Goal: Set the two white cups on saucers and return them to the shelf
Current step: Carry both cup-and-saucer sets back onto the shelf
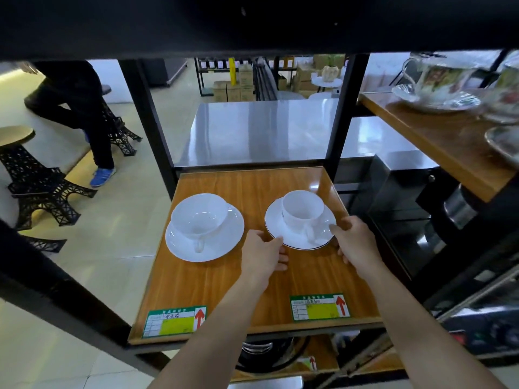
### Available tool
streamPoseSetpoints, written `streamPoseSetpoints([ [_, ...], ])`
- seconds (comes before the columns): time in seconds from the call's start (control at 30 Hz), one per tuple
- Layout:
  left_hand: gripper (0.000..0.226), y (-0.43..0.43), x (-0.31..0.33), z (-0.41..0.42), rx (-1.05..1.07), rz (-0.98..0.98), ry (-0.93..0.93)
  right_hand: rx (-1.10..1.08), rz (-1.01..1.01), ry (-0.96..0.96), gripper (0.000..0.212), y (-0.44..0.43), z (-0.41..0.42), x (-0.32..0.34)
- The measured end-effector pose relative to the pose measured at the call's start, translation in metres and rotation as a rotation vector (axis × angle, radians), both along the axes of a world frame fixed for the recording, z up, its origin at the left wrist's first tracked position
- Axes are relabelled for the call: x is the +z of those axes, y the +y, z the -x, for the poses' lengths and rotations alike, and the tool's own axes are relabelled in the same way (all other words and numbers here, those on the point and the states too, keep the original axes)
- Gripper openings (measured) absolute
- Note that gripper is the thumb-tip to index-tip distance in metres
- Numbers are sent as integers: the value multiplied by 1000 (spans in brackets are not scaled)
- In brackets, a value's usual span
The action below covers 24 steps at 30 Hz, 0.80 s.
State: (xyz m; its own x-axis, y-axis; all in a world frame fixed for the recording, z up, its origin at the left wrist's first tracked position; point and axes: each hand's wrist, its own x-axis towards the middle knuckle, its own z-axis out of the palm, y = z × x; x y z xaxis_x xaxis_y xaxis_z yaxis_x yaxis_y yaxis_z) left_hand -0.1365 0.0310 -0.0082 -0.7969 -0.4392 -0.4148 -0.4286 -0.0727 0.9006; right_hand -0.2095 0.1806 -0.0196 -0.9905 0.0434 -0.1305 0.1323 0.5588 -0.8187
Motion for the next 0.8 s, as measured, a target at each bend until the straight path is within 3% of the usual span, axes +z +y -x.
streamPoseSetpoints([
  [0.33,33,7,-6,0,59,30,55,63,66,43,33,-3,-5,-2],
  [0.8,15,3,-8,-4,171,16,85,180,61,82,41,-2,-9,-5],
])
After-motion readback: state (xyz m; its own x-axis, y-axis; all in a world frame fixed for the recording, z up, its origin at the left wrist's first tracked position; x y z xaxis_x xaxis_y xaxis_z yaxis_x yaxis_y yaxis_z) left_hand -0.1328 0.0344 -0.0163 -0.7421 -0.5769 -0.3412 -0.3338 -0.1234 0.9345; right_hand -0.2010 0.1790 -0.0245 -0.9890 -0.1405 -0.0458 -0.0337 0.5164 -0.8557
